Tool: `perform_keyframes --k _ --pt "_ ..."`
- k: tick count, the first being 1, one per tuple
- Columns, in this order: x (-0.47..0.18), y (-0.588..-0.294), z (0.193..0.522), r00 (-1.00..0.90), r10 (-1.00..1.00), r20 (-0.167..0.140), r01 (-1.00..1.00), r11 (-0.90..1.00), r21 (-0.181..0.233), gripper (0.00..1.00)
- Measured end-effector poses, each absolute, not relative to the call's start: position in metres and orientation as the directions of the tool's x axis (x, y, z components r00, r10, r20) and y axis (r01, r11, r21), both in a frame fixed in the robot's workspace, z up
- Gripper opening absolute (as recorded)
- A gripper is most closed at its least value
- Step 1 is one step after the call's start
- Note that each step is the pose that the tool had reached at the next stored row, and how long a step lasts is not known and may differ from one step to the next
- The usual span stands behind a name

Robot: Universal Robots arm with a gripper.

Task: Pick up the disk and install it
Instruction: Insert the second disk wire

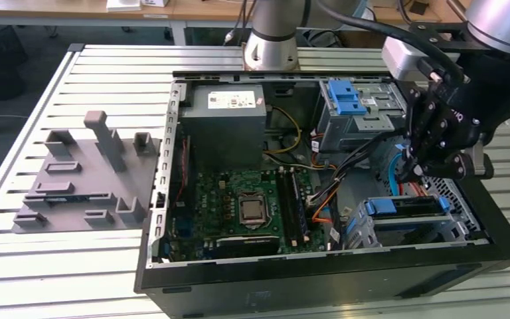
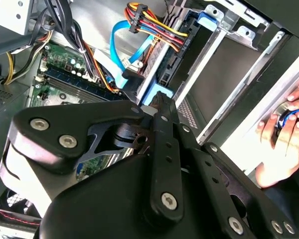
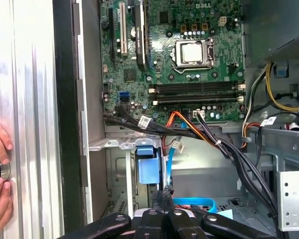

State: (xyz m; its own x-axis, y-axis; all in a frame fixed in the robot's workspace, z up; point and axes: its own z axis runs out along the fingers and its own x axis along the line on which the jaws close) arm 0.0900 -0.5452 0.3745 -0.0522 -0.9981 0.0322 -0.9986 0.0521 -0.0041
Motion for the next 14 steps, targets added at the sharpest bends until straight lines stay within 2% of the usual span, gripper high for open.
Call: perform_keyframes --k 14 --pt "0.0898 -0.537 0.3816 -0.052 -0.998 0.032 -0.999 0.052 -0.004 0.11"
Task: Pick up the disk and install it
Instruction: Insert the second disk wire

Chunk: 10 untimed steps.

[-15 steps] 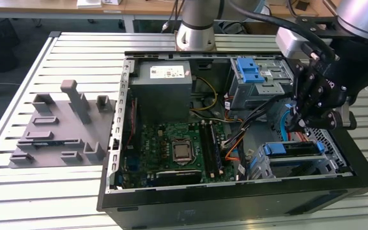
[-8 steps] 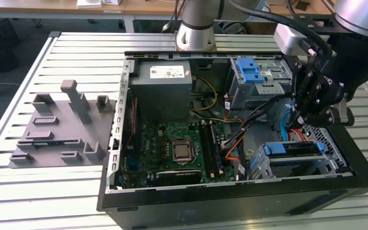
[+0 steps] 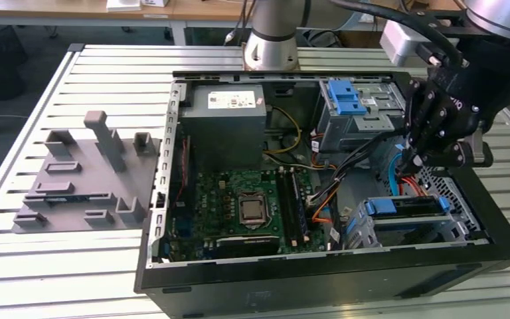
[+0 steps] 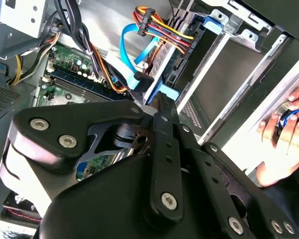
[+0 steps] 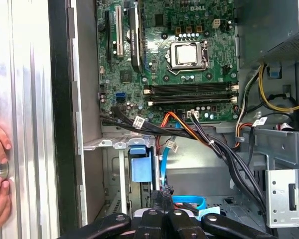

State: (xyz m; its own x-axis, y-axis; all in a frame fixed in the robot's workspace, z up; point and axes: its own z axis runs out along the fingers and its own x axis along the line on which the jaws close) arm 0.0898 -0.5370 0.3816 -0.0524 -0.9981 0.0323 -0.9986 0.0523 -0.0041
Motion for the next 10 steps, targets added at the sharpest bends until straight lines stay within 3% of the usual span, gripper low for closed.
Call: perform_keyframes --k 10 --pt "0.0897 -0.5279 0.3868 -0.052 -0.998 0.032 -0.999 0.052 -0.004 0.11"
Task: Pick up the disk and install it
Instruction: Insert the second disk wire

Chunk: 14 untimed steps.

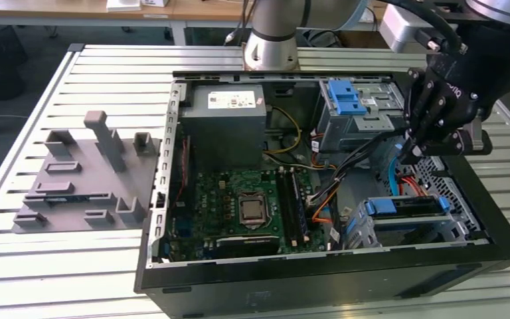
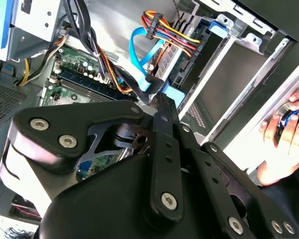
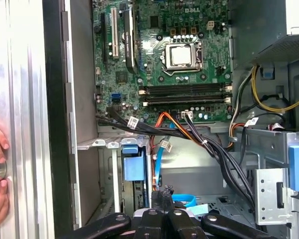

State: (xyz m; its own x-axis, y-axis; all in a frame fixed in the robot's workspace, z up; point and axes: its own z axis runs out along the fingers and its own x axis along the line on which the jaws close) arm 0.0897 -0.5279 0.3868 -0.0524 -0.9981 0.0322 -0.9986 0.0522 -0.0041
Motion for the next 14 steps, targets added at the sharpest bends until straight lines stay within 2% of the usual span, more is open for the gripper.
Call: perform_keyframes --k 14 --pt "0.0897 -0.5178 0.3913 -0.052 -0.998 0.034 -0.999 0.052 -0.004 0.11"
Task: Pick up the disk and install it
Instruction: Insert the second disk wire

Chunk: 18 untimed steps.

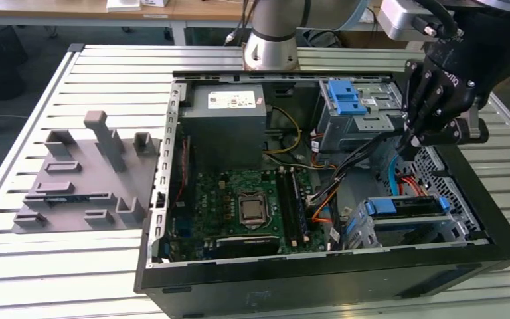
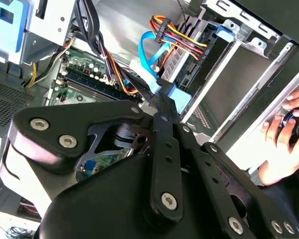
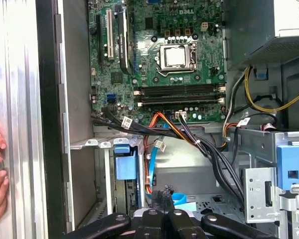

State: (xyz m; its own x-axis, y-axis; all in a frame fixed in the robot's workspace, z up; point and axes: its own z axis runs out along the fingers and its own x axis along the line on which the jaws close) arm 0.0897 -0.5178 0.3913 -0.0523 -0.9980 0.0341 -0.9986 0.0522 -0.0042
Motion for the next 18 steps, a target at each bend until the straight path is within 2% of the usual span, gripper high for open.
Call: perform_keyframes --k 6,7,11,18 --pt "0.09 -0.511 0.391 -0.052 -0.998 0.042 -0.999 0.052 -0.005 0.11" --pt "0.09 -0.51 0.392 -0.052 -0.998 0.044 -0.999 0.052 -0.005 0.17" --pt "0.09 -0.507 0.394 -0.052 -0.998 0.045 -0.999 0.052 -0.005 0.17" --pt "0.092 -0.503 0.392 -0.052 -0.996 0.071 -0.999 0.052 -0.006 0.19"
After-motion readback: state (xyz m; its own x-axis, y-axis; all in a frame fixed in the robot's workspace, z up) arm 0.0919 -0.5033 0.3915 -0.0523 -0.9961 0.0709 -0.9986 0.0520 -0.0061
